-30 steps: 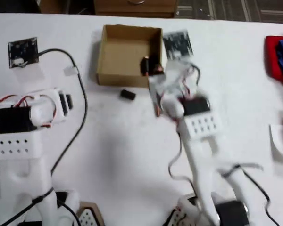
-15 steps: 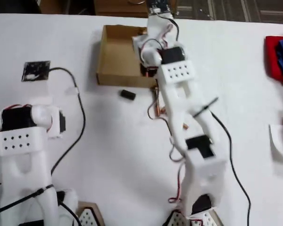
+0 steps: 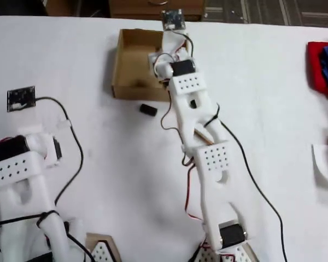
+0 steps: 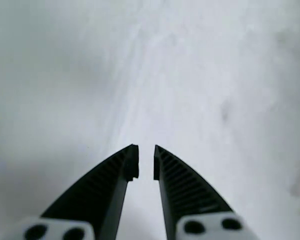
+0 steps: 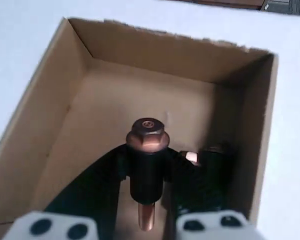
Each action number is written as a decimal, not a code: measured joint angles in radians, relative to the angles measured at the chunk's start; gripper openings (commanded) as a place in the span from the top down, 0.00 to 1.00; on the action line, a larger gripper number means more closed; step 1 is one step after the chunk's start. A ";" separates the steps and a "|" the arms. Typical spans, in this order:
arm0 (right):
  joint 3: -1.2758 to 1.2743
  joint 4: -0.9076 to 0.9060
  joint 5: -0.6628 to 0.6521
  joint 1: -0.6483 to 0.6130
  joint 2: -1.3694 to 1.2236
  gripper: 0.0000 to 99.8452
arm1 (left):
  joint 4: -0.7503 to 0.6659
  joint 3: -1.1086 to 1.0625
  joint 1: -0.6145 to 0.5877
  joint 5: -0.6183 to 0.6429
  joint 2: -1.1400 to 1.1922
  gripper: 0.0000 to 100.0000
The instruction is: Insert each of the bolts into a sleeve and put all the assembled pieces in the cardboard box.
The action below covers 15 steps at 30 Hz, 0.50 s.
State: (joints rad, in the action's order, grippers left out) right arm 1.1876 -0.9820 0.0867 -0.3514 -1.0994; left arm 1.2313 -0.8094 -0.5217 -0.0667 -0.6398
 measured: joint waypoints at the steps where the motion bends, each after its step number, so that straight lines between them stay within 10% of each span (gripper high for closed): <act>1: 0.014 -0.012 0.000 -0.002 -0.014 0.98 | -0.017 -0.014 -0.002 -0.002 0.000 0.93; 15: 0.049 -0.086 0.002 -0.021 -0.049 0.98 | -0.100 -0.084 -0.008 -0.002 0.000 0.93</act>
State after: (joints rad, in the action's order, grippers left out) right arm 1.2367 -1.0679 0.0882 -0.3728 -1.1485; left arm 1.1316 -0.8938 -0.5294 -0.0683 -0.6398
